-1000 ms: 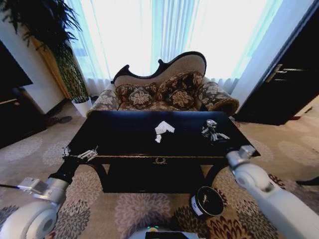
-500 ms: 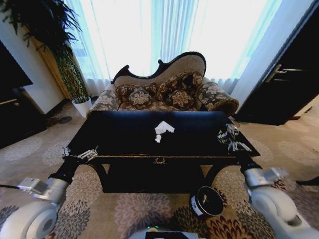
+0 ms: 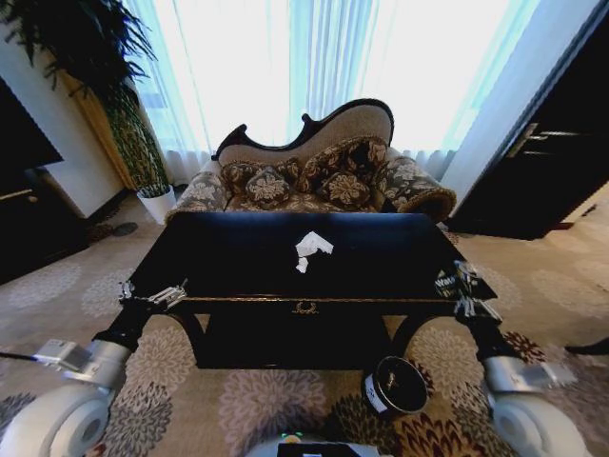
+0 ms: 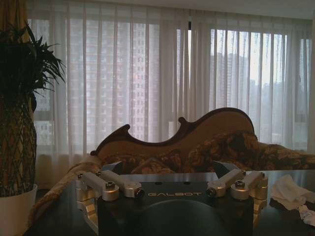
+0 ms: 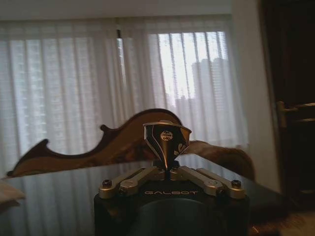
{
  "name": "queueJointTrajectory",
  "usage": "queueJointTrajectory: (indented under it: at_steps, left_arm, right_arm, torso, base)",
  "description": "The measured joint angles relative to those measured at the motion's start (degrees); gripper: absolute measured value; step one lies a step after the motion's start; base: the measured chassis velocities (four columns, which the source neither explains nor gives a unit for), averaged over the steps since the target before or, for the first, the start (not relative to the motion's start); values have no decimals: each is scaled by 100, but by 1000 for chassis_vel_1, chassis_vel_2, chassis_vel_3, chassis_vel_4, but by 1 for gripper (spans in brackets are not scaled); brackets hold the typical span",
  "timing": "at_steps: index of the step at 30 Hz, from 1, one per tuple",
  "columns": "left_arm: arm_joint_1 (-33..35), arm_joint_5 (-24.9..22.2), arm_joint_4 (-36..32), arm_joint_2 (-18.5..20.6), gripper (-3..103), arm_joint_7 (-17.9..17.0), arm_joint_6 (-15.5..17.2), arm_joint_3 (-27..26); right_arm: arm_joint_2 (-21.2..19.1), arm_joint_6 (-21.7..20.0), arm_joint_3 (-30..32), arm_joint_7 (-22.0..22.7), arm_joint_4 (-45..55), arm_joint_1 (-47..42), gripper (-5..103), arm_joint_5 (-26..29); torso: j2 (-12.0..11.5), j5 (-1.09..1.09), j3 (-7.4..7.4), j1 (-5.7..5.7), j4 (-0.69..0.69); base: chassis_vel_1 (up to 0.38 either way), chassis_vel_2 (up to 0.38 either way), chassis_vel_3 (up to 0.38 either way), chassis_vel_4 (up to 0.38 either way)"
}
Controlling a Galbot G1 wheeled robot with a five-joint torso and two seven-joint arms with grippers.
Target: Move to the front of the table and place the trash on the table into the trash bin.
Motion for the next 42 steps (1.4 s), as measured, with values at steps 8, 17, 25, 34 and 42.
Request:
queueJointTrajectory:
  at_steps: [8, 17, 25, 34, 42]
  left_arm:
    - [0, 0, 0, 0, 100, 0, 0, 0]
    - [0, 0, 0, 0, 100, 0, 0, 0]
    - [0, 0, 0, 0, 100, 0, 0, 0]
    - [0, 0, 0, 0, 100, 0, 0, 0]
    - [0, 0, 0, 0, 100, 0, 0, 0]
  right_arm:
    - [272, 215, -36, -51, -501, -90, 0, 4]
    - [410, 465, -244, -127, -1028, -61, 0, -268]
    - [534, 698, -778, -162, -1863, 226, 0, -766]
    - [629, 923, -1358, -159, -2999, 586, 0, -1209]
    - [807, 1154, -1849, -151, -4261, 1100, 0, -1567]
  torso:
    - [0, 0, 0, 0, 0]
    - [0, 0, 0, 0, 0]
    - [0, 1, 0, 0, 0]
    - [0, 0, 0, 0, 1]
    - [0, -1, 0, 0, 1]
  base:
    - [0, 0, 0, 0]
    - [0, 0, 0, 0]
    - [0, 0, 0, 0]
    - [0, 0, 0, 0]
    - [0, 0, 0, 0]
